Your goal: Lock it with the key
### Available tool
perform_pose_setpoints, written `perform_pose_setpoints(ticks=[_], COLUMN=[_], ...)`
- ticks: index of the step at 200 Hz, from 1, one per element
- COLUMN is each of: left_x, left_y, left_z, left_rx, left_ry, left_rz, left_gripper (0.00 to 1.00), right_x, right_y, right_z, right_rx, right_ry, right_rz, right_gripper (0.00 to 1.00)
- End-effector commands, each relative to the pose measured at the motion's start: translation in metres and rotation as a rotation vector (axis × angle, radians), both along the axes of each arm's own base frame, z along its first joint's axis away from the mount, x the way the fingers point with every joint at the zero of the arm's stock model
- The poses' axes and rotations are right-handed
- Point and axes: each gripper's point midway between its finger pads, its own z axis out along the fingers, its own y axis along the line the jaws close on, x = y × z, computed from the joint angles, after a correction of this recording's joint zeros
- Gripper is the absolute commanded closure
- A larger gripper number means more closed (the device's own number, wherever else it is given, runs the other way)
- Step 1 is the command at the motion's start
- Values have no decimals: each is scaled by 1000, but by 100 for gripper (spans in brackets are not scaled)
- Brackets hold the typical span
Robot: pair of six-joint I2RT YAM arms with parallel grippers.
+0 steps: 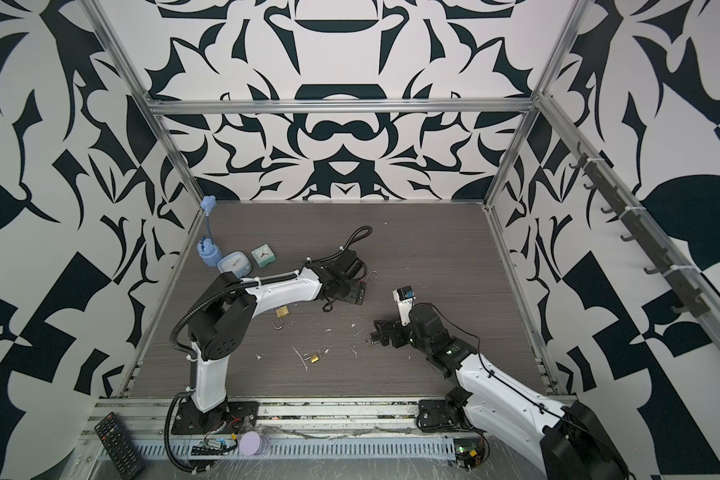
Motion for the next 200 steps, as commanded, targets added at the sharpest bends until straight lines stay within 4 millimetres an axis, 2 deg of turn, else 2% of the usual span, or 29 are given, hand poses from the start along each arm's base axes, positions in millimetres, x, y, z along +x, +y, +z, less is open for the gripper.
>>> perform_pose_setpoints(ticks=[1,34,37,59,111,149,179,200], left_x=[3,7,7,11,17,15,12,11], left_y=[-4,-9,-10,-13,-16,-16,-12,-10], left_z=[-5,-11,-11,-15,-22,-29,-27,-26], left_rx=[21,24,23,33,62,72,82,89], left_ry=[3,1,0,-1,-1,18,20,23], left_rz=[-8,-19,-20,-27,-32,-35,-35,-38], left_gripper=[14,14,18,25,31,47,51,59], right_x=[11,11,11,11,11,11,12,13], right_y=[9,12,12,12,13,12,12,11], right_z=[18,15,15,14,14,13,14,14], right_rx=[6,2,1,-1,-3,-4,-8,-9], right_ry=[-86,-72,-72,-69,-66,-63,-70,-70], right_rz=[24,34,35,36,39,36,31,26], right_gripper=[2,2,2,2,3,4,4,4])
